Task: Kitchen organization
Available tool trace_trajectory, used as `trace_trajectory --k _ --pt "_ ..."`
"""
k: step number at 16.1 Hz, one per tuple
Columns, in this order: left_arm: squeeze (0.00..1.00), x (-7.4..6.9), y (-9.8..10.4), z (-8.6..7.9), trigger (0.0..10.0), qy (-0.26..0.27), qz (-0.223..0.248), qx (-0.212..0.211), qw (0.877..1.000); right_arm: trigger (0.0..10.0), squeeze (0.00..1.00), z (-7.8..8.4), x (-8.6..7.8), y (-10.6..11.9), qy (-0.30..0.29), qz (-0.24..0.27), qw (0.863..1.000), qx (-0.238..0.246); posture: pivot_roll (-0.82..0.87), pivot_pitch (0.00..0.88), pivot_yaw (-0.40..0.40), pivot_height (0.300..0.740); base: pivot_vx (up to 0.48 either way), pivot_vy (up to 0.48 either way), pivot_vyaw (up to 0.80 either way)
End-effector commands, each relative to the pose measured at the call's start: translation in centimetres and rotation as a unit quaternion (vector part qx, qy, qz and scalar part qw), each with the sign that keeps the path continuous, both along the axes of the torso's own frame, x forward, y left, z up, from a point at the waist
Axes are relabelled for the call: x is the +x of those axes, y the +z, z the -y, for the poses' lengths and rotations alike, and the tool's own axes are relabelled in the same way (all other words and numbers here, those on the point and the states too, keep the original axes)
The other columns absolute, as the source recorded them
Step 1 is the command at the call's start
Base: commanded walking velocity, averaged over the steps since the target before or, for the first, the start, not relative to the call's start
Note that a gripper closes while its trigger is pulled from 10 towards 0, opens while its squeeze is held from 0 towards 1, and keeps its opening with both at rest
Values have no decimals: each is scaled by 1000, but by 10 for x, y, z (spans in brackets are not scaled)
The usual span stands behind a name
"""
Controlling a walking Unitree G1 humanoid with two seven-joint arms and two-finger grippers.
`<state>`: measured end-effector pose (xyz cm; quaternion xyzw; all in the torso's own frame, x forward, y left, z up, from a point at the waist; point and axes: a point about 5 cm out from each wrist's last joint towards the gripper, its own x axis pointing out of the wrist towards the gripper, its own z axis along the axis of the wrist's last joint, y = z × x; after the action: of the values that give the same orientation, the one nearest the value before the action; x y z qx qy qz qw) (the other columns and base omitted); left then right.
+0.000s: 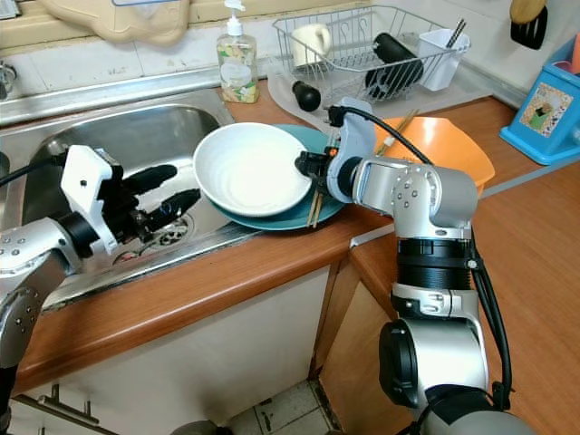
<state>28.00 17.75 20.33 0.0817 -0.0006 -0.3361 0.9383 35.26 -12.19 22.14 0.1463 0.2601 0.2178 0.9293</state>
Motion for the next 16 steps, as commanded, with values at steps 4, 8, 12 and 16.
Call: trace_trajectory --k 4,8,12,16 --pt "0 4 5 2 10000 -1 12 11 1000 1569 0 -2 1 0 0 -7 1000 -5 -89 0 39 740 0 0 0" --pt "0 5 8 2 10000 5 17 3 1000 39 0 -1 2 5 -3 18 1000 9 -89 0 40 740 0 0 0" --pt "0 10 17 -2 10000 30 21 -56 998 0 0 5 4 19 -17 62 996 68 -90 0 41 740 0 0 0" --pt "1000 15 30 -4 10000 36 31 -137 989 0 0 8 1 42 -15 168 983 66 -94 0 49 740 0 0 0"
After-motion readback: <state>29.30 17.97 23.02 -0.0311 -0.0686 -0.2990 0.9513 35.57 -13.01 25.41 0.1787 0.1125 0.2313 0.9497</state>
